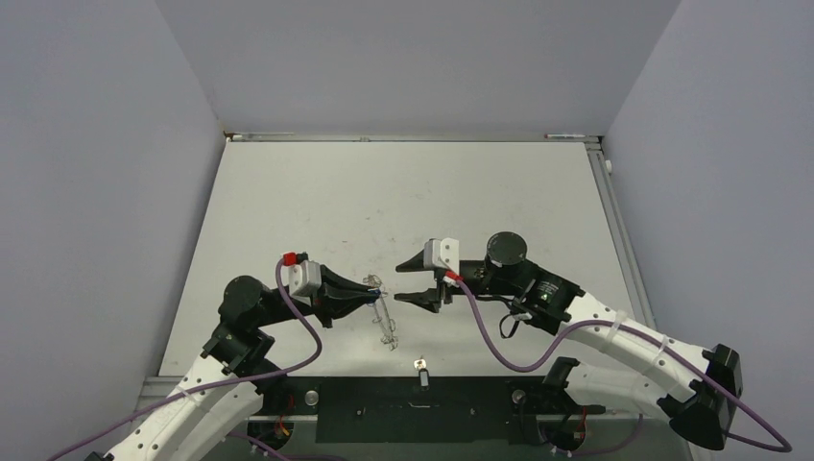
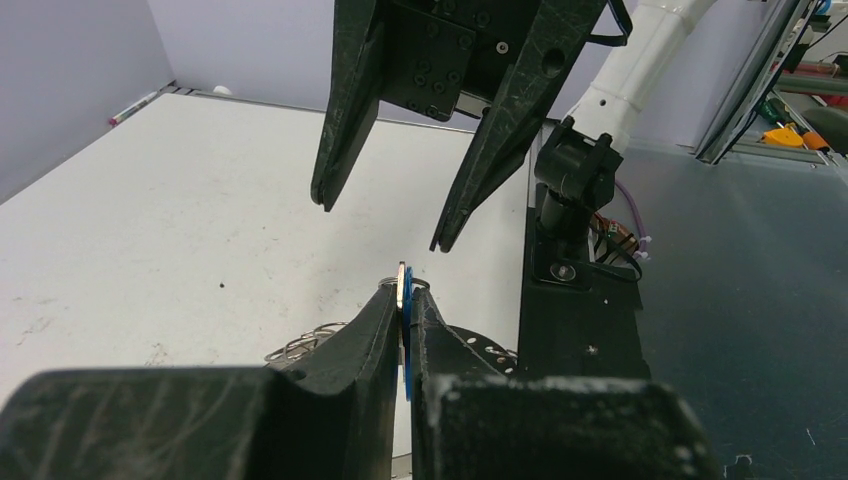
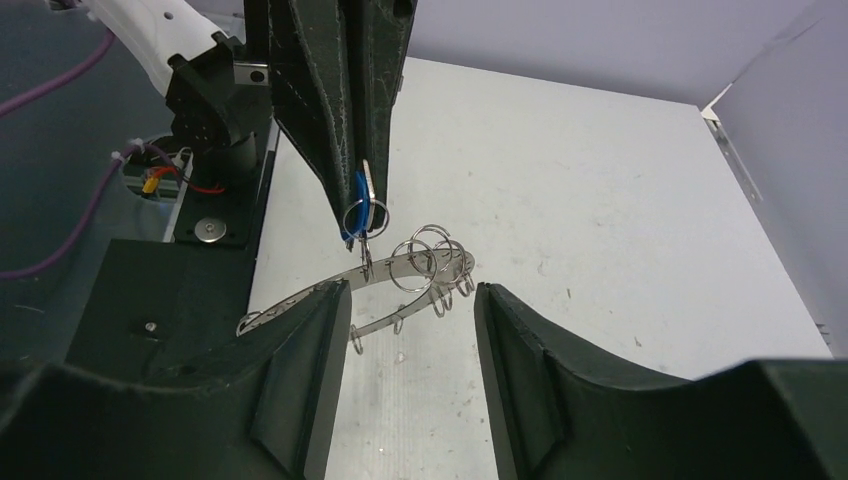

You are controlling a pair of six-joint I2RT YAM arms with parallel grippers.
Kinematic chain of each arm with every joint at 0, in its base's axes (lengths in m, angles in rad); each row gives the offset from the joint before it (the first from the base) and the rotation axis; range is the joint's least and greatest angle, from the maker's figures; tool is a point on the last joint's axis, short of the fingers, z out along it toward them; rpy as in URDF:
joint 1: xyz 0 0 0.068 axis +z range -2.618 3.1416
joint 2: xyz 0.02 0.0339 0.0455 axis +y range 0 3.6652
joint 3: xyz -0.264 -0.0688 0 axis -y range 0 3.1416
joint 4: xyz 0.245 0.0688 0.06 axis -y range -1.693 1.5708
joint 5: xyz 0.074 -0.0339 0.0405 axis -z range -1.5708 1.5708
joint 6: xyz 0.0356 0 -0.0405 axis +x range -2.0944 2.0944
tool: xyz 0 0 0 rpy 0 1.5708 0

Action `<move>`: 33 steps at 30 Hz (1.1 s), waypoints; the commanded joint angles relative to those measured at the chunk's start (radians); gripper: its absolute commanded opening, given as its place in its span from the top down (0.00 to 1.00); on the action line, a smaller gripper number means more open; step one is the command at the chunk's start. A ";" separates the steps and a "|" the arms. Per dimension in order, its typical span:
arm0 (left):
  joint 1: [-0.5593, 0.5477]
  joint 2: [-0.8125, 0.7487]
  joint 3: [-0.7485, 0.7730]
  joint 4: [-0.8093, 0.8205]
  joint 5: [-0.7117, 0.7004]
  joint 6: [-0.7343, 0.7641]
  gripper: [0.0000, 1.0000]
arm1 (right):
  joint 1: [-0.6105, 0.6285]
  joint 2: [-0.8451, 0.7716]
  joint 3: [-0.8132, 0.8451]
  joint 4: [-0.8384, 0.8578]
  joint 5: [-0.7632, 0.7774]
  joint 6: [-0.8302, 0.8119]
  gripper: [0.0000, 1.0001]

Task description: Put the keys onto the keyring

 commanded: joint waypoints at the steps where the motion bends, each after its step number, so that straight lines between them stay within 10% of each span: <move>1: 0.004 0.000 0.059 0.034 0.019 0.011 1.00 | 0.022 0.036 0.039 0.062 -0.069 -0.043 0.52; 33: 0.006 0.000 0.057 0.042 0.018 0.000 1.00 | 0.100 0.125 0.084 0.040 0.126 -0.069 0.95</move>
